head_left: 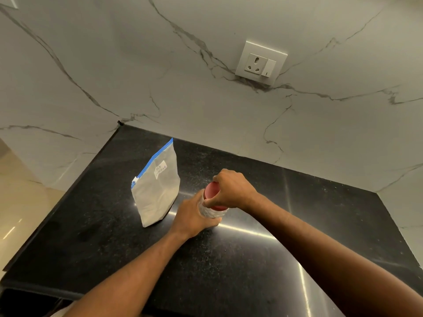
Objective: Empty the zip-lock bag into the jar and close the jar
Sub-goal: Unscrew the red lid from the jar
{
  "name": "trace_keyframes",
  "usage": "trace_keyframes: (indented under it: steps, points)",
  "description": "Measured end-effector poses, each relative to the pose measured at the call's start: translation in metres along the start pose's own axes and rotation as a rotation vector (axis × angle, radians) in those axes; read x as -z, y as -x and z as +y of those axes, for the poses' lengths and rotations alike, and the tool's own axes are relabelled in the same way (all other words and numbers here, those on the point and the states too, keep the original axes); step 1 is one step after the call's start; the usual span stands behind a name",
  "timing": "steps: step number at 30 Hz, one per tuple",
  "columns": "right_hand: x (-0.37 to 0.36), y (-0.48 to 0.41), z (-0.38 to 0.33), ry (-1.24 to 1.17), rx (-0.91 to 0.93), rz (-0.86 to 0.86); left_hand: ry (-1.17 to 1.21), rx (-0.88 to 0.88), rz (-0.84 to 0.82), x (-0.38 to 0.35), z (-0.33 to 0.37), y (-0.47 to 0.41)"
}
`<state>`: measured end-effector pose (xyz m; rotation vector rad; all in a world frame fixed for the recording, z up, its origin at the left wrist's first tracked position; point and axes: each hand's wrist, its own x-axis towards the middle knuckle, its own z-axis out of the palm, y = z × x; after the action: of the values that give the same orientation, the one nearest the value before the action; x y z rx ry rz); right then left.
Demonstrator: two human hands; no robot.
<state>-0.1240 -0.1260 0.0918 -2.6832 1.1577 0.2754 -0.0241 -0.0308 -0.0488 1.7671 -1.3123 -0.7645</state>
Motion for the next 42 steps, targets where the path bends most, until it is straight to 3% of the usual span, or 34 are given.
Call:
trace_keyframes:
  steps: [4,7,10,15,18,22,24,27,29,32,35,38,42]
  points:
    - [0.003,0.004,0.004,0.114,0.154,-0.062,0.029,-0.013,-0.004,0.001,-0.002,0.0]
    - [0.011,0.008,0.01,0.055,0.294,-0.199,0.024,-0.02,-0.031,0.004,-0.004,-0.002]
    - [0.011,0.01,0.012,-0.001,0.207,-0.194,0.021,-0.021,-0.052,0.004,-0.005,-0.005]
    - [0.004,0.011,0.013,0.309,0.0,-0.087,0.026,-0.007,-0.057,0.001,-0.007,-0.006]
    - [0.011,0.008,0.01,0.186,0.042,-0.161,0.028,-0.017,-0.047,0.002,-0.006,-0.005]
    - [0.025,0.005,0.008,0.311,0.269,-0.299,0.039,0.003,-0.051,0.002,-0.006,-0.003]
    - [0.03,0.006,0.008,0.214,0.326,-0.361,0.036,-0.004,-0.049,0.003,-0.004,-0.003]
    - [0.03,0.008,0.007,0.05,0.249,-0.29,0.032,-0.016,-0.057,0.003,-0.002,-0.003]
    - [0.027,0.011,0.007,0.22,0.114,-0.16,0.037,-0.01,-0.051,0.003,-0.003,-0.003]
    - [0.014,0.01,0.004,0.367,0.007,-0.11,0.02,0.012,-0.033,0.001,-0.003,-0.001]
    - [0.016,0.005,-0.001,0.231,0.04,-0.183,-0.032,-0.008,-0.027,0.001,-0.001,-0.002]
    - [0.028,0.001,-0.002,0.293,0.193,-0.342,-0.019,0.005,-0.042,0.003,-0.002,-0.002]
    - [0.031,0.003,0.003,0.139,0.243,-0.305,0.007,0.003,-0.052,0.004,-0.001,-0.002]
